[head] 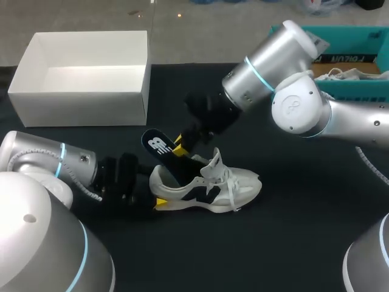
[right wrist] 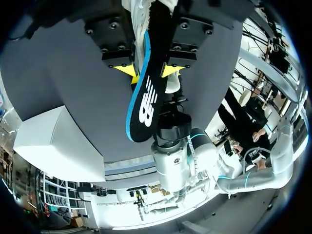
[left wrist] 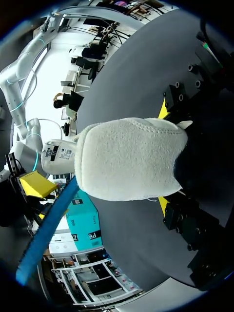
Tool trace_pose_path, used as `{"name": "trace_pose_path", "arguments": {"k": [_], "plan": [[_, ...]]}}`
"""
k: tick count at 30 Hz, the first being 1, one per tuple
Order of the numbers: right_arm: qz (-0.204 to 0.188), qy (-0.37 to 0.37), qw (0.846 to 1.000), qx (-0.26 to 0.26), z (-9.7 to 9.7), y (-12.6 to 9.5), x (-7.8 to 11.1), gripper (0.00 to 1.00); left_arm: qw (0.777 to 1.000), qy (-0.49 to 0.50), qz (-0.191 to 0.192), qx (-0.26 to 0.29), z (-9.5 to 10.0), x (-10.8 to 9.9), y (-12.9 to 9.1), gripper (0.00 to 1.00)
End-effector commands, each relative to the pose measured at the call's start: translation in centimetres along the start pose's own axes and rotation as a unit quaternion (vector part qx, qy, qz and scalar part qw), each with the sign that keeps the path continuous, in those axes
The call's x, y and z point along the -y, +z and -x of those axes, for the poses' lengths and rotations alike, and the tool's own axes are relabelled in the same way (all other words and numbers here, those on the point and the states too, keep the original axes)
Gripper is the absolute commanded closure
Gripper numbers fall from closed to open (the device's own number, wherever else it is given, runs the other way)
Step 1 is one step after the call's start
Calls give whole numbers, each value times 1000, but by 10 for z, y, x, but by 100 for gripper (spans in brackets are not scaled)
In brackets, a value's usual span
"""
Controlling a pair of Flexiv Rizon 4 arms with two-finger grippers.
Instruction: Take the shoe out of the shoebox, open the shoe tongue, remove and reinsert the insole, then place the shoe into the shoebox
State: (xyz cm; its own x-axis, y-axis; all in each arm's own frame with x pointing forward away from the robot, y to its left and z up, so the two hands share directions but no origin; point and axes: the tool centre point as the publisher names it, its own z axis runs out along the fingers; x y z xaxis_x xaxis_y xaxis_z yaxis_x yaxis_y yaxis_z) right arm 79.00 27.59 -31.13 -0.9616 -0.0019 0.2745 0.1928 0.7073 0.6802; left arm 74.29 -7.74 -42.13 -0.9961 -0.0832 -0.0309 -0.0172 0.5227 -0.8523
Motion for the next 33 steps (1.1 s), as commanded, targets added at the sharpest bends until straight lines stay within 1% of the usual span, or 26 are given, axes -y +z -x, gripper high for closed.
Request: {"name": "trace_pose_path", "arguments": {"k": [1,5,8,10,11,12,14,18,27,30,33], "plan": [[10,7,1000,-6,3,8,11,69,1000,0,1,1,-1,0,0,100],[9,15,1000,-13,2,15,17,68,1000,0,1,1,-1,0,0,100],[6,21,1000,-16,2,19,21,73,1000,0,1,1,-1,0,0,100],[6,22,1000,-18,1,20,22,80,1000,0,1,1,-1,0,0,100],[6,23,1000,-18,0,19,23,85,1000,0,1,1,-1,0,0,100],[6,23,1000,-18,-1,19,23,100,1000,0,1,1,-1,0,0,100],[8,22,1000,-18,-1,16,21,100,1000,0,1,1,-1,0,0,100],[22,9,1000,-13,1,9,4,100,1000,0,1,1,-1,0,0,100],[62,-14,998,-8,11,-4,-38,100,1000,0,1,1,-1,0,0,100],[77,-6,997,6,13,-16,-51,100,1000,0,1,1,-1,0,0,100],[99,5,995,26,9,-35,-65,100,1000,0,1,1,-1,0,0,100]]}}
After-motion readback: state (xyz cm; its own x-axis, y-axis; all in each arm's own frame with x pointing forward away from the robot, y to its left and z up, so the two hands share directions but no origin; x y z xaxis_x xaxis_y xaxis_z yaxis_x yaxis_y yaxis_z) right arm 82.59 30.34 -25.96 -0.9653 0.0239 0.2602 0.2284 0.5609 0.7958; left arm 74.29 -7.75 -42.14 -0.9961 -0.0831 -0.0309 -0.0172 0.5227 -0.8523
